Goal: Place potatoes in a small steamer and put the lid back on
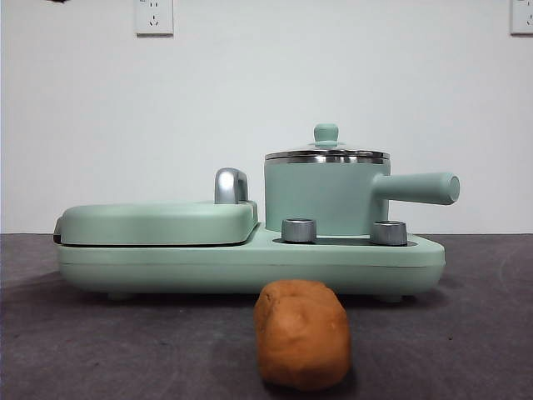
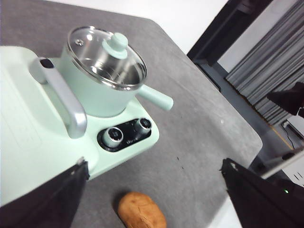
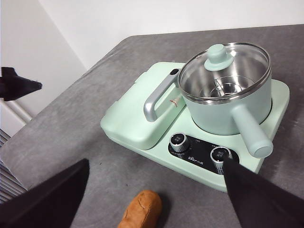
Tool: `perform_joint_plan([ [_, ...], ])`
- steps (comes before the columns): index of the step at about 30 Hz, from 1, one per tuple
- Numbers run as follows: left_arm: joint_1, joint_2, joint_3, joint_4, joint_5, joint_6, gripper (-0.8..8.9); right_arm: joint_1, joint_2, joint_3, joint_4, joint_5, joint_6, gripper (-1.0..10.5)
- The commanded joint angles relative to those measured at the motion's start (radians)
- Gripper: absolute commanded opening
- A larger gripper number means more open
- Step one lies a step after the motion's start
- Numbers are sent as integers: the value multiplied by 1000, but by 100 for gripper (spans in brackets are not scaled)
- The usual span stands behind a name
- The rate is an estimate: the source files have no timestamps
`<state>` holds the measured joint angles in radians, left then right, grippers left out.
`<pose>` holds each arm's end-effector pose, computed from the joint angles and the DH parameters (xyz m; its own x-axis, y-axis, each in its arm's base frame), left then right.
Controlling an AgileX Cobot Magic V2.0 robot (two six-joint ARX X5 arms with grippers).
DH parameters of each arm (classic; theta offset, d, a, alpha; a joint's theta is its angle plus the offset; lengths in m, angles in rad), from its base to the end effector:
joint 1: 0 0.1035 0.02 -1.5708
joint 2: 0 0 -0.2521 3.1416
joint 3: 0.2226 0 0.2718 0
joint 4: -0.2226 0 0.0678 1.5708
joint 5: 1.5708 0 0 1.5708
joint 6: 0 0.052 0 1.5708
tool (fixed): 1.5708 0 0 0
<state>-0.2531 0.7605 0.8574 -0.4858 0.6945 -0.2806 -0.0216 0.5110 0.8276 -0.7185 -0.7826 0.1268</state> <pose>0.1806 -0.0811 0.3218 0.5281 -0.7977 -0.2913 0.6341 0.5986 -0.4894 0.1304 0.0339 0.3254 0.6677 0.6909 -0.2774 -0.5789 0.7161 0.3900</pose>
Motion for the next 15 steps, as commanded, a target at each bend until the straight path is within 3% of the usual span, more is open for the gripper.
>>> perform_joint_plan([
  [1, -28, 39, 25, 11, 6, -1, 474, 0, 4, 16, 6, 0, -6, 458],
  [7, -107, 166, 104, 11, -17, 1, 473, 0, 4, 16, 5, 0, -3, 458],
  [15, -241, 464, 377, -61, -165, 58, 469, 0, 4, 16, 3, -1, 5, 458],
])
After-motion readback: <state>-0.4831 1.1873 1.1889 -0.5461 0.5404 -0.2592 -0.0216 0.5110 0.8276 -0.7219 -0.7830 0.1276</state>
